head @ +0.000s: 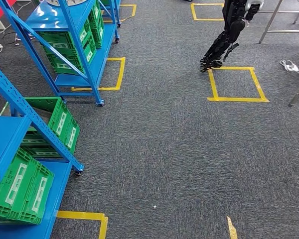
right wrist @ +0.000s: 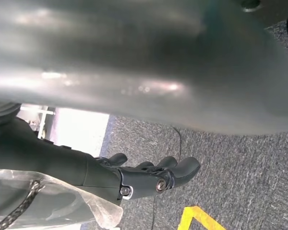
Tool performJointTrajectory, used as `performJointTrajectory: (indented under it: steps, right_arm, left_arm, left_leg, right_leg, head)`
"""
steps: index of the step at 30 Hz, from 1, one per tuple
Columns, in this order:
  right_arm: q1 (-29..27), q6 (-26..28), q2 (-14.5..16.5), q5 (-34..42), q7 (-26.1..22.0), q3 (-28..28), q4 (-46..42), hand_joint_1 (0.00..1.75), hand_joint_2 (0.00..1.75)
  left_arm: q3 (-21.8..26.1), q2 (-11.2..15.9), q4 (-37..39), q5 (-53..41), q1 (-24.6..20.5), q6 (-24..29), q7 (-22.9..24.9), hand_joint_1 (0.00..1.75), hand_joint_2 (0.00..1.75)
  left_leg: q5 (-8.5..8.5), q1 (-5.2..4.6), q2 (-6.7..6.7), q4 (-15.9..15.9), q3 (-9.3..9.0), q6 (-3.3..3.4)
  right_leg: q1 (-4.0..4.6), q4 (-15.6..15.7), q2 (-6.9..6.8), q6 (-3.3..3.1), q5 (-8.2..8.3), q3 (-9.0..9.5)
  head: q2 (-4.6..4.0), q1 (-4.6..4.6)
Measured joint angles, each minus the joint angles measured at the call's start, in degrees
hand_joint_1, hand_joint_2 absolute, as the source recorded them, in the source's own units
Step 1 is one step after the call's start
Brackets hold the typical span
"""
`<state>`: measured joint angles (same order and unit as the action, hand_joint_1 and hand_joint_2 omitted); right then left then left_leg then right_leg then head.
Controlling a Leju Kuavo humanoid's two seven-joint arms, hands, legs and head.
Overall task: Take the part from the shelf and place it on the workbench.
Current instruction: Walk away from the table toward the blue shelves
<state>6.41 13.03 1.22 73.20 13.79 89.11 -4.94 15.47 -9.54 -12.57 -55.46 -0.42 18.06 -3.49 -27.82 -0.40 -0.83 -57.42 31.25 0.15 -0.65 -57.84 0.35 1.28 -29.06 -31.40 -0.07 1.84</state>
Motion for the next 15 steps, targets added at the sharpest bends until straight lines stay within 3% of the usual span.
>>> performJointTrajectory:
  steps: [4, 7, 9, 12, 13, 14, 15]
  right_arm:
    - [0.0, 0.0, 0.0, 0.0, 0.0, 0.0, 0.0, 0.00, 0.00]
    - [0.0, 0.0, 0.0, 0.0, 0.2, 0.0, -0.1, 0.00, 0.00]
    - [0.1, 0.0, 0.0, 0.0, 0.3, 0.0, -0.1, 0.00, 0.00]
    - [0.1, 0.1, 0.0, 0.1, 0.4, 0.0, -0.1, 0.00, 0.00]
    - [0.1, 0.1, -0.1, 0.1, 0.4, 0.0, -0.1, 0.00, 0.00]
    - [0.0, 0.1, -0.1, 0.1, 0.4, 0.0, -0.1, 0.00, 0.00]
    - [0.0, 0.2, -0.1, 0.1, 0.4, 0.0, -0.1, 0.00, 0.00]
  left_arm:
    - [0.0, 0.0, 0.0, -0.5, 0.0, 0.0, -0.1, 0.00, 0.00]
    - [0.0, 0.0, 0.0, -0.9, -0.1, 0.0, 0.0, 0.00, 0.00]
    - [0.0, 0.0, 0.0, -1.0, -0.1, 0.3, 0.2, 0.00, 0.00]
    - [0.0, -0.1, 0.0, -1.5, -0.1, 0.6, 0.6, 0.00, 0.00]
    - [0.0, -0.1, 0.0, -1.7, -0.1, 0.6, 0.6, 0.00, 0.00]
    - [0.0, -0.1, 0.0, -1.7, -0.1, 0.7, 0.7, 0.00, 0.00]
    - [0.0, -0.2, 0.0, -1.8, -0.1, 0.7, 0.7, 0.00, 0.00]
  left_leg:
    - [-0.10, -0.08, 0.00, -0.2, 0.06, 0.14]
    - [0.33, -0.19, 0.09, 1.1, -0.56, 1.33]
    - [1.37, 0.26, 0.18, 3.4, -1.86, 2.04]
    - [1.64, 0.69, 0.23, 4.3, -2.50, 1.93]
    - [1.45, 0.78, 0.22, 4.2, -2.53, 1.67]
    - [1.20, 0.93, 0.18, 4.0, -2.61, 1.31]
    - [0.87, 1.19, 0.13, 3.6, -2.71, 0.88]
  right_leg:
    - [-0.14, 0.2, -0.03, 0.17, 0.10, 0.04]
    - [-0.30, 1.0, -0.18, 0.91, 0.40, 0.45]
    - [-0.08, -1.0, -0.22, 1.10, -1.02, -0.48]
    - [-0.45, -11.1, -0.23, 1.68, -5.54, -5.67]
    - [-0.70, -13.3, -0.25, 2.00, -6.00, -6.98]
    - [-0.99, -13.5, -0.28, 2.37, -5.32, -7.28]
    - [-1.33, -11.5, -0.31, 2.78, -3.67, -6.50]
  head:
    - [0.00, 0.00]
    - [0.00, -0.08]
    - [0.00, 0.02]
    - [0.00, 0.34]
    - [0.00, 0.38]
    - [0.00, 0.38]
    - [0.00, 0.37]
